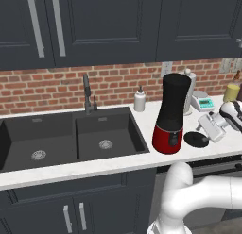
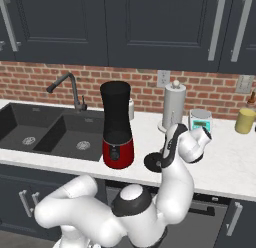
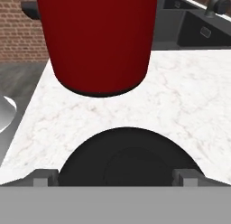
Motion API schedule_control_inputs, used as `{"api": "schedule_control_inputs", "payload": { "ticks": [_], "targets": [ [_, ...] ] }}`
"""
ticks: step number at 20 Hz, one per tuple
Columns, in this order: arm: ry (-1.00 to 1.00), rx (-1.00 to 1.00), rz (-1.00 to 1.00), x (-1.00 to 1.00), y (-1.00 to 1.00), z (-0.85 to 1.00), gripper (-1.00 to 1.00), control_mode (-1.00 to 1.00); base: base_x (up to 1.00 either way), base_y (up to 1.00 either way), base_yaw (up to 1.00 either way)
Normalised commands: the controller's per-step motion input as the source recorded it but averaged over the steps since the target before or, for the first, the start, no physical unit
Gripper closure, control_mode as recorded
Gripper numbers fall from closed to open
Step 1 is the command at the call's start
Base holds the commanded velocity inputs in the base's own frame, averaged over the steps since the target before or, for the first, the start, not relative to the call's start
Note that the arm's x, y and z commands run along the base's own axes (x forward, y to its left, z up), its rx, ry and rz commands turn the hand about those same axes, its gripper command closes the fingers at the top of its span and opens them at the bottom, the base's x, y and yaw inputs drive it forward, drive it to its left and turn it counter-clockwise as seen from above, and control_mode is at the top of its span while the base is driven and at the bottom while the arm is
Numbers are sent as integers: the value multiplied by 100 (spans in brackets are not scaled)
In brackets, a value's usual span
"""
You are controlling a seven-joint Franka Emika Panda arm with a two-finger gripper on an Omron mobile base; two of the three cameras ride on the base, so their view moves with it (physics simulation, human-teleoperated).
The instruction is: Close the lid blender by securely placing the lid on top.
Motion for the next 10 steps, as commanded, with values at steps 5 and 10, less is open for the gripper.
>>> {"api": "schedule_control_inputs", "payload": {
  "ticks": [5, 10],
  "targets": [
    [0, -1, 0, 22, 0, -12, -100, -100, 0, 0, 0],
    [0, -2, 0, 8, 0, -17, -100, -100, 0, 0, 0]
  ]
}}
